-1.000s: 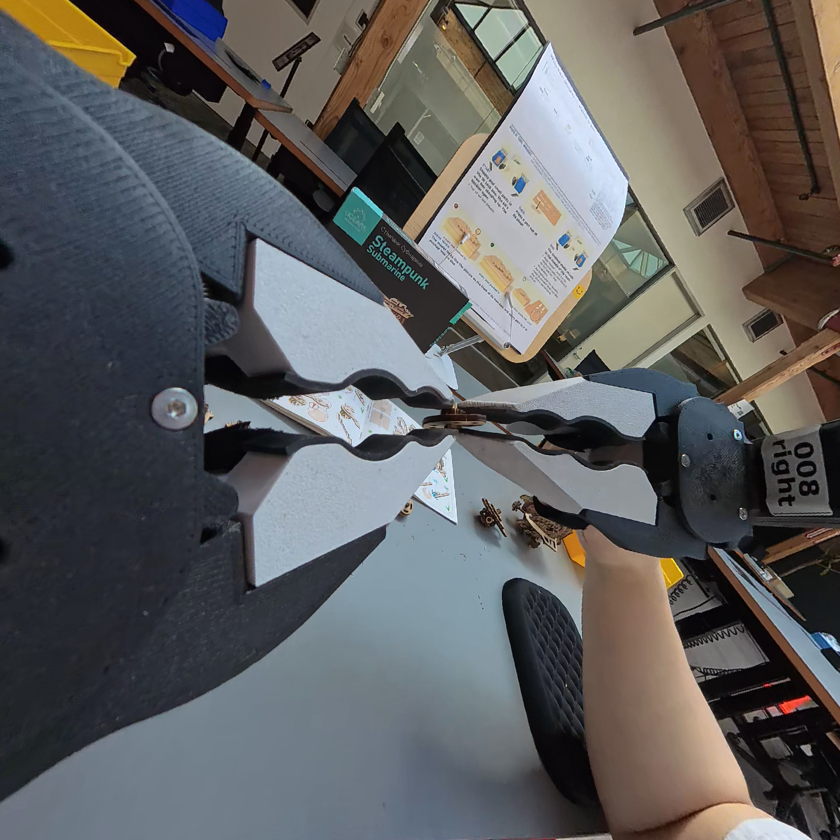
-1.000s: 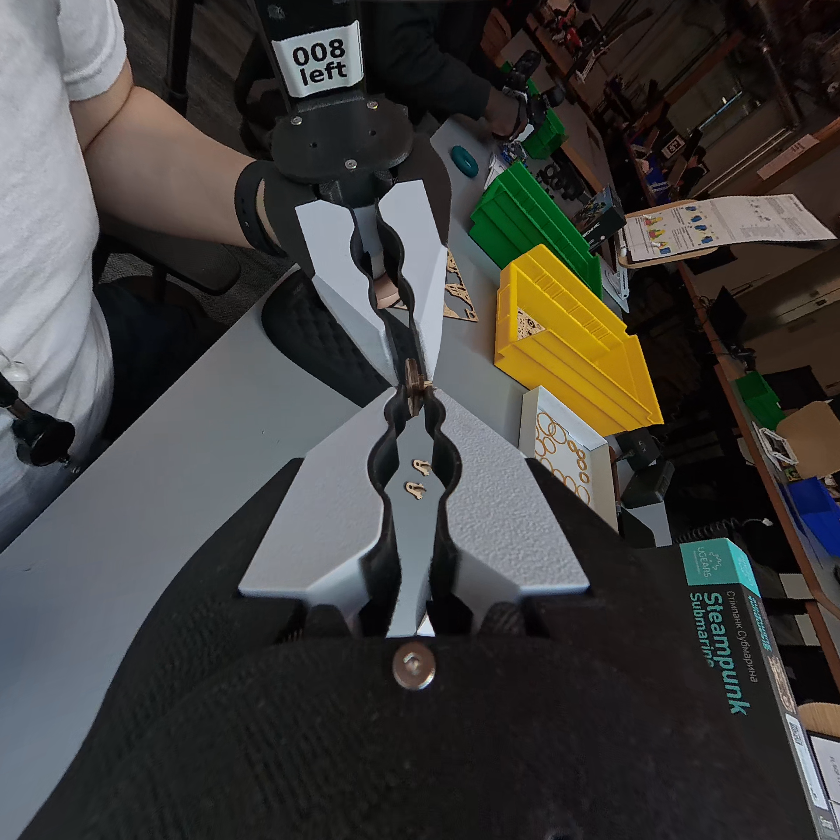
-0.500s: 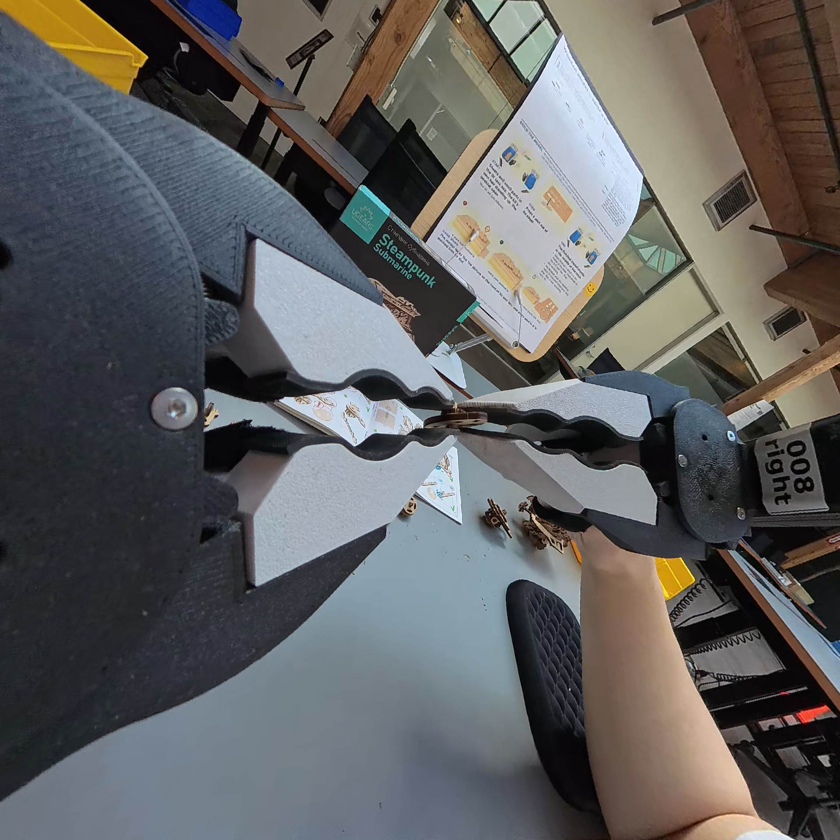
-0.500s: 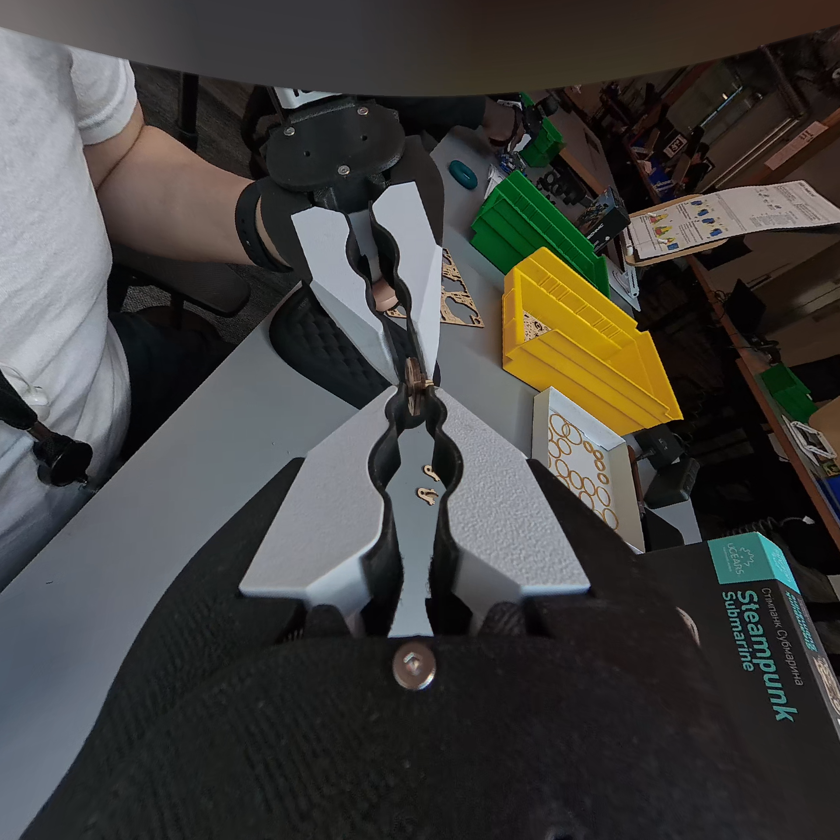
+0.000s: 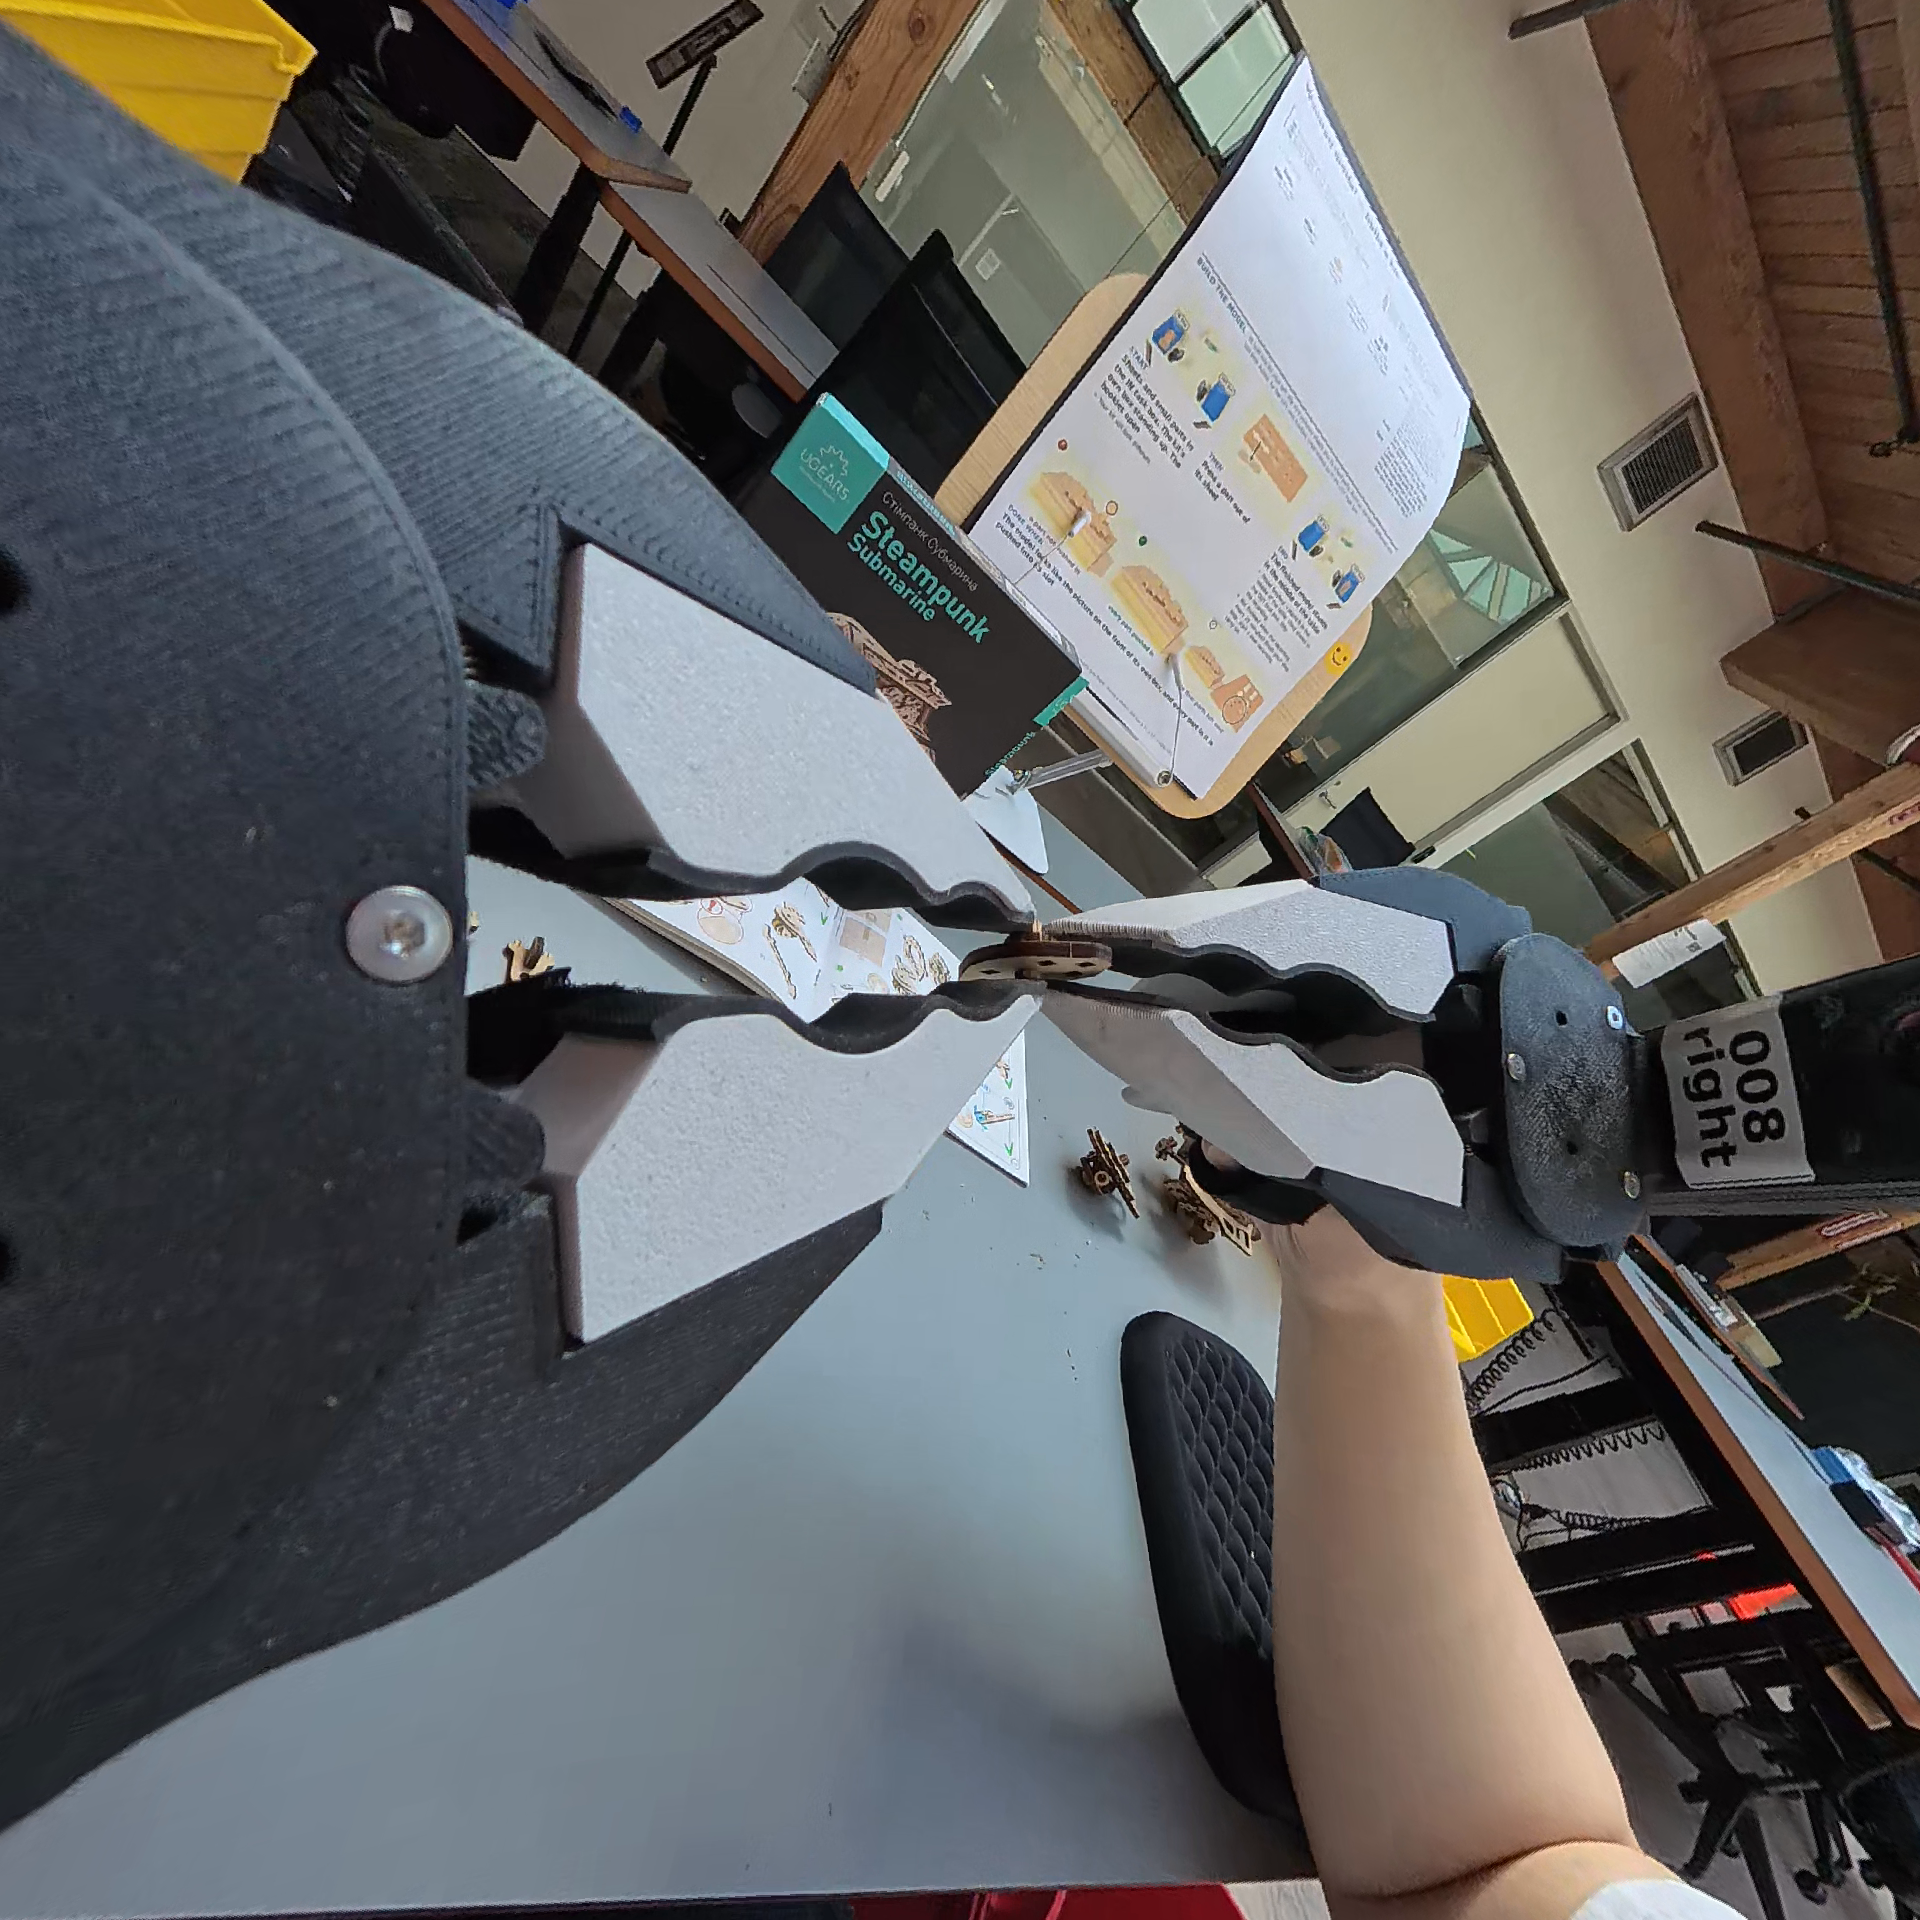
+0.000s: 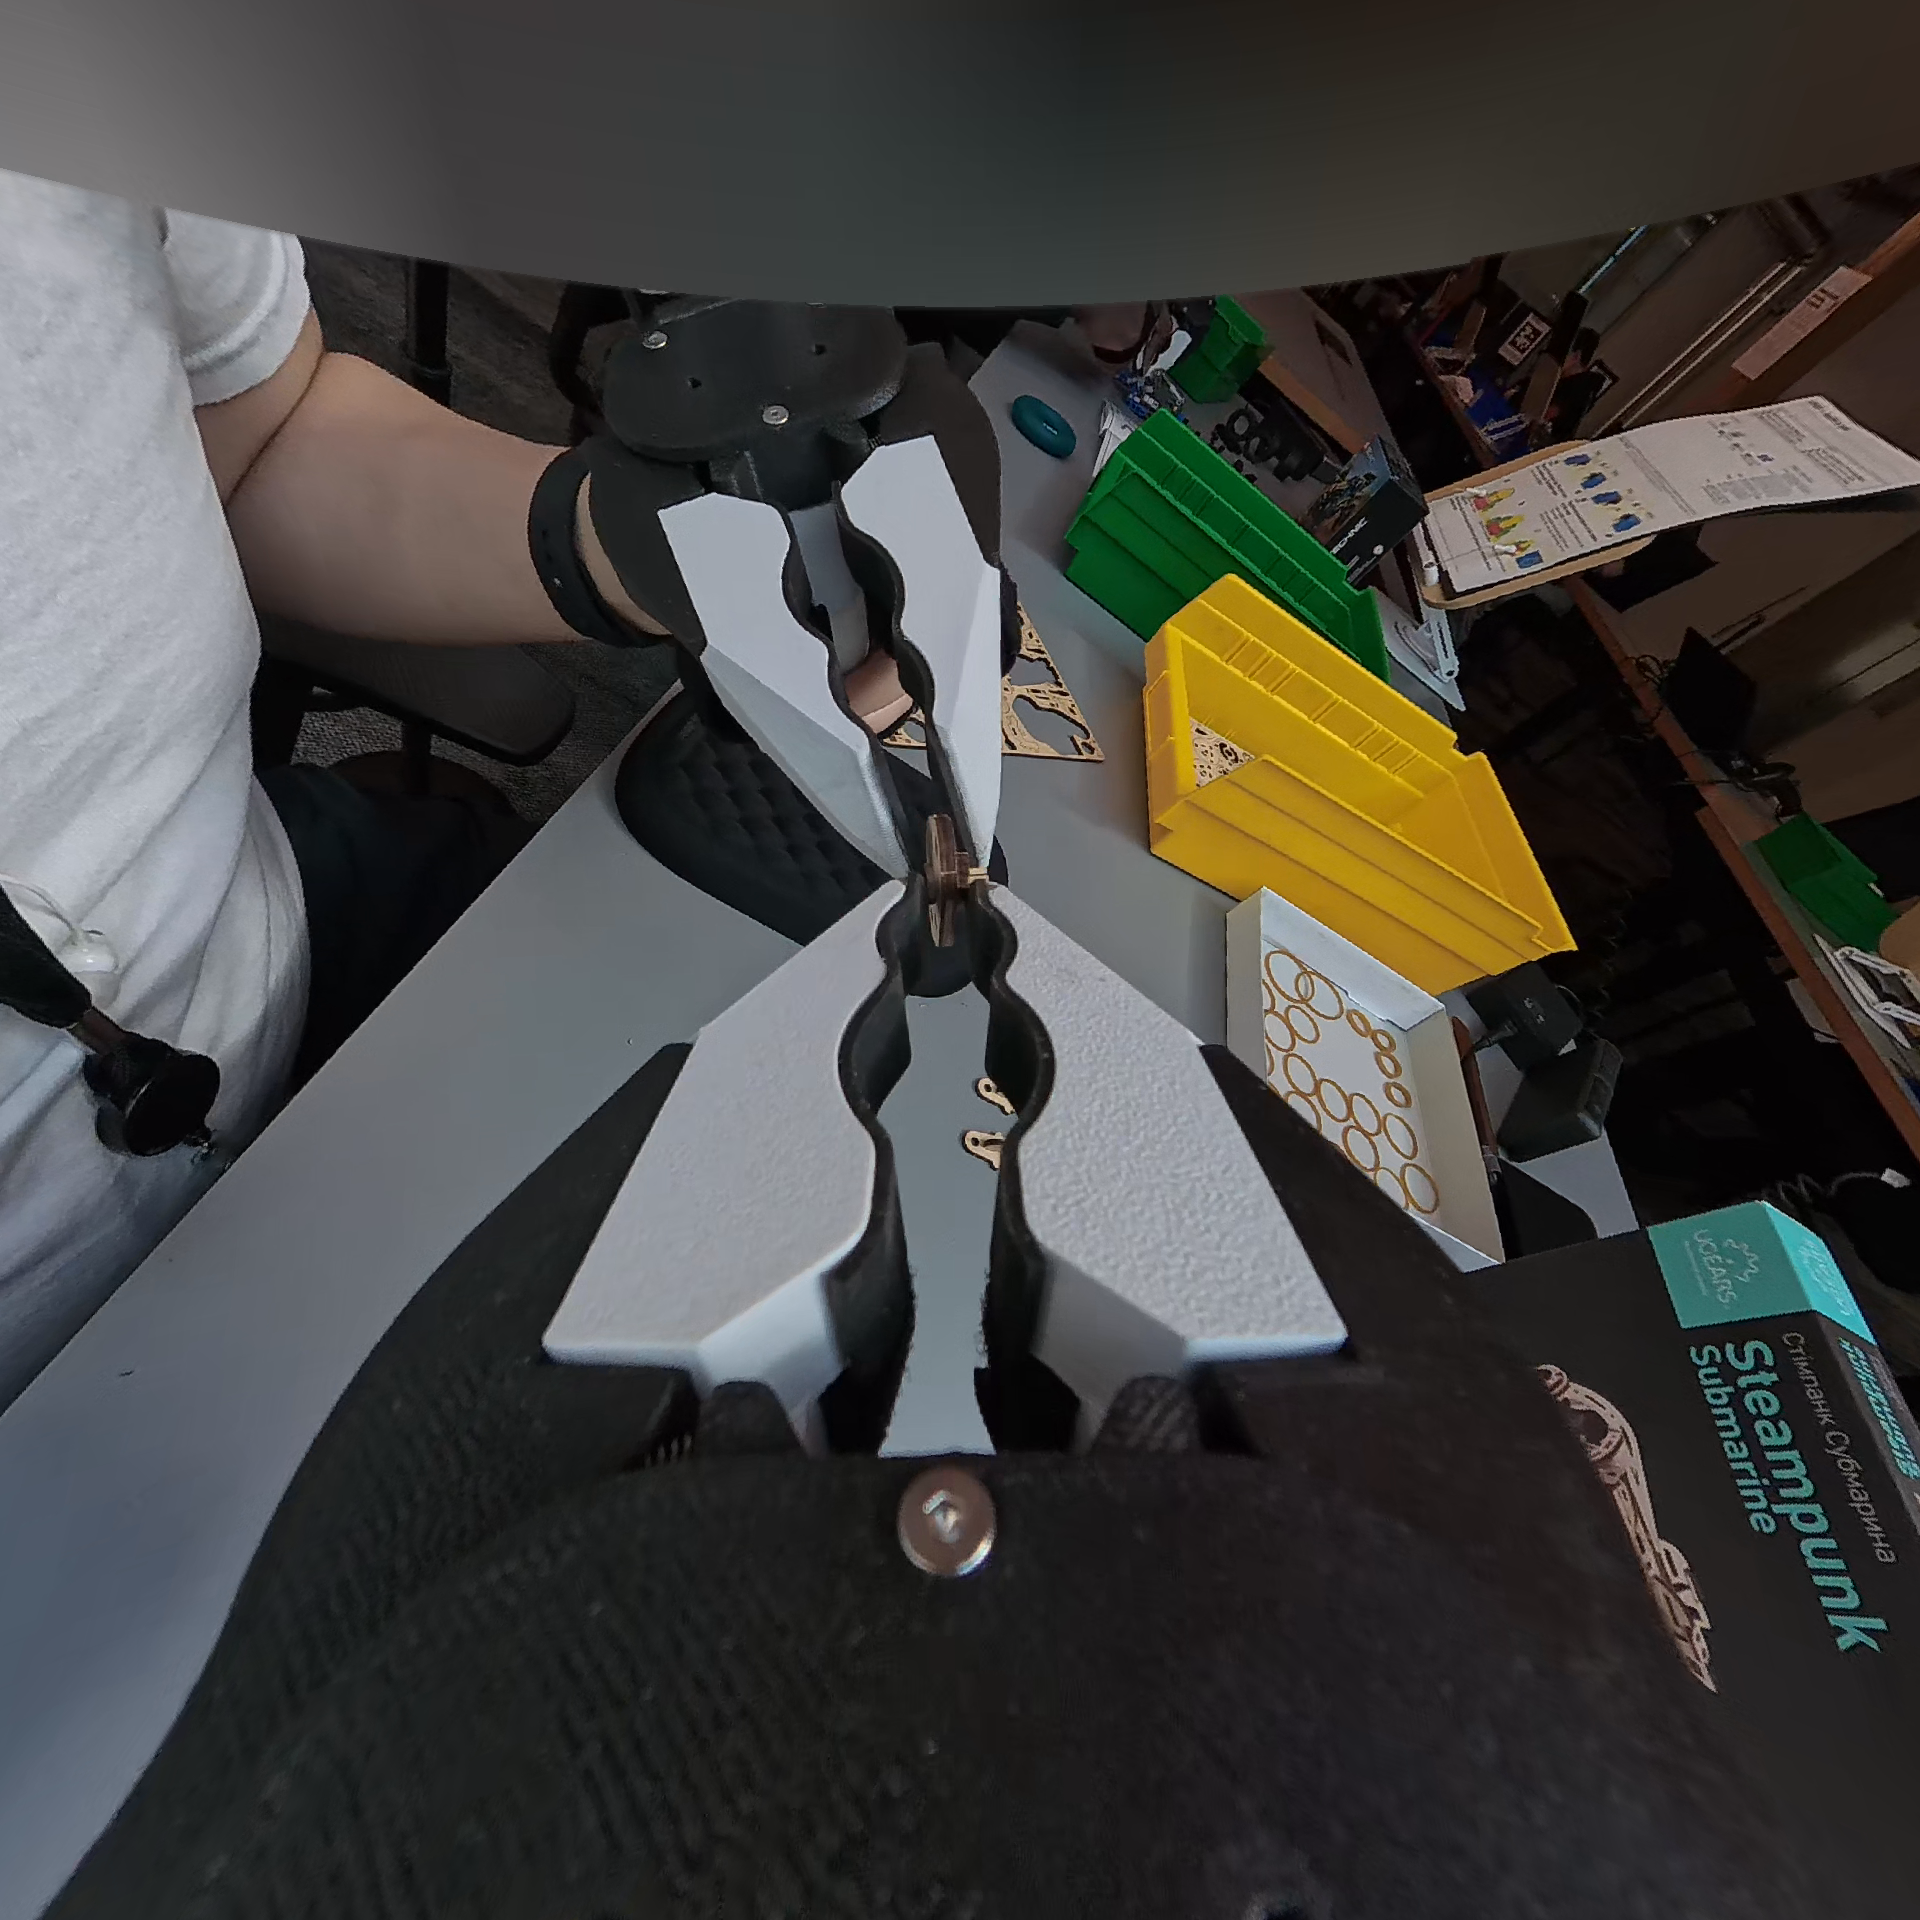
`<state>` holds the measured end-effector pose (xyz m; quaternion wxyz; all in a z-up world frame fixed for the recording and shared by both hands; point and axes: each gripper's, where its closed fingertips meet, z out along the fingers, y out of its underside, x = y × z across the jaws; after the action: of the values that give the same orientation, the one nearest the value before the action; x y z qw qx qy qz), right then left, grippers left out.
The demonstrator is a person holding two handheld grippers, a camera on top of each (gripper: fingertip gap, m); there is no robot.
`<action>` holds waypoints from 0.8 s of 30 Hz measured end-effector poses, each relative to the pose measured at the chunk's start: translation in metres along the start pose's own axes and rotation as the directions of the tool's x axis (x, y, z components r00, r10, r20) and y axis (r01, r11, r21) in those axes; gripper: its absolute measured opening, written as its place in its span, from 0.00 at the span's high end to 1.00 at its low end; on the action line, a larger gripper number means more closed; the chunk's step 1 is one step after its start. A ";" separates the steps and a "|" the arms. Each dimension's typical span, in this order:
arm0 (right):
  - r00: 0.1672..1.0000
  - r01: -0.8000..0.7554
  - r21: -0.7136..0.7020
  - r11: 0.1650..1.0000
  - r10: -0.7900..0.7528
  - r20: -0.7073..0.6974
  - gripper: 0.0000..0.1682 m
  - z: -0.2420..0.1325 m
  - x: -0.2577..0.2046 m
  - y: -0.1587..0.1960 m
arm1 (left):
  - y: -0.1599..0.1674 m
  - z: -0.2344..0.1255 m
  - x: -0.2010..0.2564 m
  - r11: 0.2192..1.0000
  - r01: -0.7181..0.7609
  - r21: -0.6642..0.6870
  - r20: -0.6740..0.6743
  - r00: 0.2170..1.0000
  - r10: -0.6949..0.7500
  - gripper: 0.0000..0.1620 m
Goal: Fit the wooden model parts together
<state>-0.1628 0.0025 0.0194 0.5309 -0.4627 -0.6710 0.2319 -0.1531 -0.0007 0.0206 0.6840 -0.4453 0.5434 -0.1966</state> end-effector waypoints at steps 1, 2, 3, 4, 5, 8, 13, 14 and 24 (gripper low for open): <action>1.000 0.001 -0.009 1.000 -0.001 0.002 0.95 0.000 0.000 0.001 | 0.000 0.000 0.000 1.000 -0.005 -0.007 -0.003 1.000 0.005 0.96; 1.000 0.004 -0.019 1.000 -0.004 0.007 0.95 0.001 -0.001 0.001 | 0.001 0.000 0.001 1.000 -0.015 -0.015 -0.006 1.000 0.015 0.96; 1.000 0.014 -0.030 0.999 -0.013 0.008 0.95 0.001 -0.002 0.002 | 0.002 0.000 0.002 0.999 -0.029 -0.025 -0.009 1.000 0.029 0.96; 1.000 0.030 -0.042 0.999 -0.030 0.006 0.95 0.001 -0.002 0.003 | 0.004 0.001 0.003 0.998 -0.044 -0.037 -0.012 0.999 0.043 0.96; 0.999 0.045 -0.051 0.998 -0.045 0.003 0.95 0.001 -0.003 0.004 | 0.005 0.001 0.003 0.997 -0.058 -0.047 -0.015 0.998 0.058 0.96; 0.999 0.051 -0.052 0.997 -0.051 0.005 0.95 0.002 -0.005 0.003 | 0.005 -0.001 0.005 0.995 -0.082 -0.059 -0.031 0.996 0.081 0.96; 0.999 0.042 -0.021 0.999 -0.041 0.007 0.95 0.002 -0.007 0.000 | 0.002 -0.002 0.006 0.994 -0.098 -0.057 -0.027 0.995 0.097 0.96; 0.999 0.034 -0.015 0.999 -0.034 0.013 0.95 0.002 -0.007 0.000 | 0.002 -0.002 0.007 0.994 -0.095 -0.054 -0.028 0.995 0.094 0.96; 1.000 0.007 0.001 1.000 -0.007 0.030 0.95 0.003 -0.008 0.001 | 0.003 -0.003 0.008 0.994 -0.090 -0.065 -0.039 0.995 0.087 0.97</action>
<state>-0.1650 -0.0037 0.0140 0.5216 -0.4566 -0.6805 0.2373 -0.1537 -0.0057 0.0135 0.6668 -0.4398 0.5811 -0.1558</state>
